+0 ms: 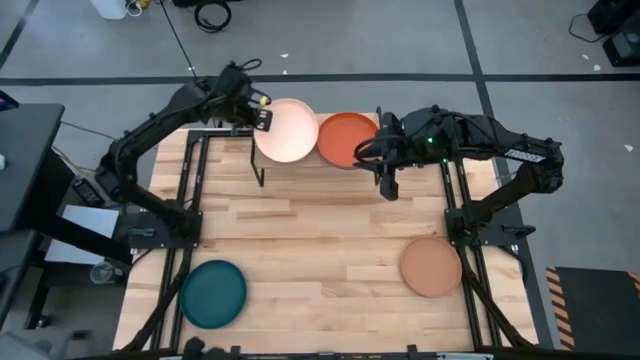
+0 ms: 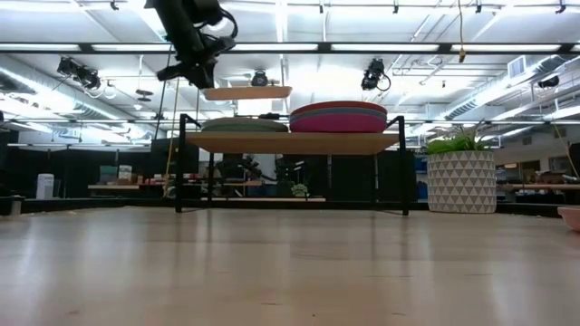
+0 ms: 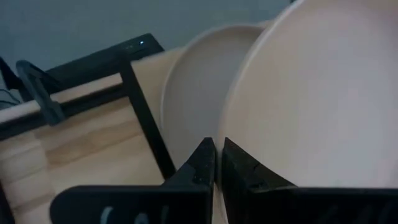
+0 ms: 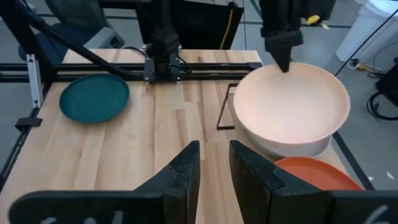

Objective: Place and stack plates onto a shelf
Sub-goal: Stack the light red plate on top of the gray plate on the shelf

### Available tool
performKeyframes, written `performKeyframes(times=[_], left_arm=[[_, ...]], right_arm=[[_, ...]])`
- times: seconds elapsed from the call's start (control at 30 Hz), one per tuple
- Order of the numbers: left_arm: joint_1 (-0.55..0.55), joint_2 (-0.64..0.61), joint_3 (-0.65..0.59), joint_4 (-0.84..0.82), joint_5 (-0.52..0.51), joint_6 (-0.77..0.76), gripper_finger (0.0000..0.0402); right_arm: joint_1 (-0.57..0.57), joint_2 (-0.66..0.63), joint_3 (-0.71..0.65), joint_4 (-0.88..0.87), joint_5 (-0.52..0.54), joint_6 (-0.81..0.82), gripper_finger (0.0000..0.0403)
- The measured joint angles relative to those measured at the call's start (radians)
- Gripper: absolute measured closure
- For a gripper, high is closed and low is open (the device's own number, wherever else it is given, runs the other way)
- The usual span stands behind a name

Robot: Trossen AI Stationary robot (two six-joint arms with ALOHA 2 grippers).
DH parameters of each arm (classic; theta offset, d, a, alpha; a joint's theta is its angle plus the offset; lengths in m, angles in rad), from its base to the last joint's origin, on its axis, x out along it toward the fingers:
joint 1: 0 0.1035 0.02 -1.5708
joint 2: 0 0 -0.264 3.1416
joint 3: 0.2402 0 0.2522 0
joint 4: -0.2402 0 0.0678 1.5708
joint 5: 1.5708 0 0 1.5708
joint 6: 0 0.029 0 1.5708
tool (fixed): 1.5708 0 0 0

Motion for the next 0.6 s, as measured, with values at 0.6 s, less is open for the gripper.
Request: performKeyframes(times=[0.6], left_arm=[[0.067, 0.159, 0.07, -0.012, 0.031, 0.133, 0.0337]], right_arm=[[-0.012, 0.0, 0.0, -0.007, 0.032, 0.033, 0.0309]])
